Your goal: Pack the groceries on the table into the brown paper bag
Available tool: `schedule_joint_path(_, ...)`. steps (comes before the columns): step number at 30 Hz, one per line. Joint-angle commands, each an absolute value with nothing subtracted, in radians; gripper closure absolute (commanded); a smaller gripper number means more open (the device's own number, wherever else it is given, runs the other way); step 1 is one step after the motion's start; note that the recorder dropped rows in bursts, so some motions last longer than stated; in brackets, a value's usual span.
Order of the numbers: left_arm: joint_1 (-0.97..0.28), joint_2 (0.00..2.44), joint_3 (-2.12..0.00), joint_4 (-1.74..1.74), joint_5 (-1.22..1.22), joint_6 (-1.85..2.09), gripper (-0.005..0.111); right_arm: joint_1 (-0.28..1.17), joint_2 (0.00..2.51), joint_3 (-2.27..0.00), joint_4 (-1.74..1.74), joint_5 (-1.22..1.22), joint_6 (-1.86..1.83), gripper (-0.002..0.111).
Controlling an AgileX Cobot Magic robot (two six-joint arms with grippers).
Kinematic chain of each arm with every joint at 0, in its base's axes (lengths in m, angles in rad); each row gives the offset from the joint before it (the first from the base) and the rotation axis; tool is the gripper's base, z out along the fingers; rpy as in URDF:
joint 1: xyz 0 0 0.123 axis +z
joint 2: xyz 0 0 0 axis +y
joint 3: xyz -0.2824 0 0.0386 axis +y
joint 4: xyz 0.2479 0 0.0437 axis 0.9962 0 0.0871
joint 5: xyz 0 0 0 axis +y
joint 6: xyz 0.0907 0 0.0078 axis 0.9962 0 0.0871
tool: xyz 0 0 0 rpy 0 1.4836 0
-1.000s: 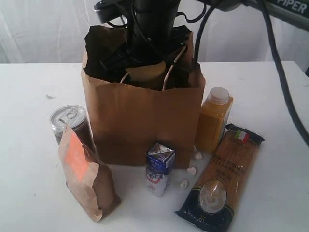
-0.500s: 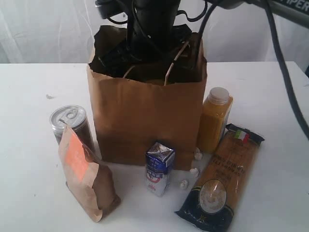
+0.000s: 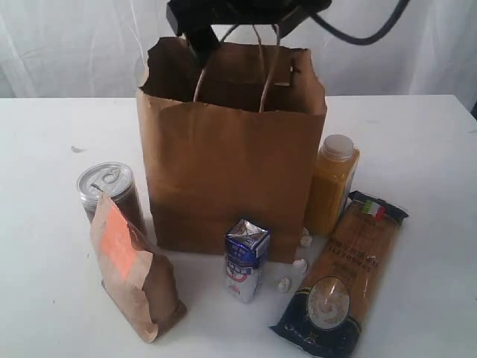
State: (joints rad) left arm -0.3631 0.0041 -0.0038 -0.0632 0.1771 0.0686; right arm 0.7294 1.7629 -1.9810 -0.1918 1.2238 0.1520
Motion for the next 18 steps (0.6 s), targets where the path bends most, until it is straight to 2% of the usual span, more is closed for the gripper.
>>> schedule_joint_path(1, -0.361, 0.0, 0.0, -0.069, 0.184, 0.068, 0.107, 0.729, 1.7, -1.977, -0.211, 1.221, 0.165, 0.016)
schedule_joint_path(18, -0.361, 0.0, 0.0, -0.069, 0.184, 0.068, 0.107, 0.729, 1.374, -1.965, -0.317, 1.221, 0.29, 0.016)
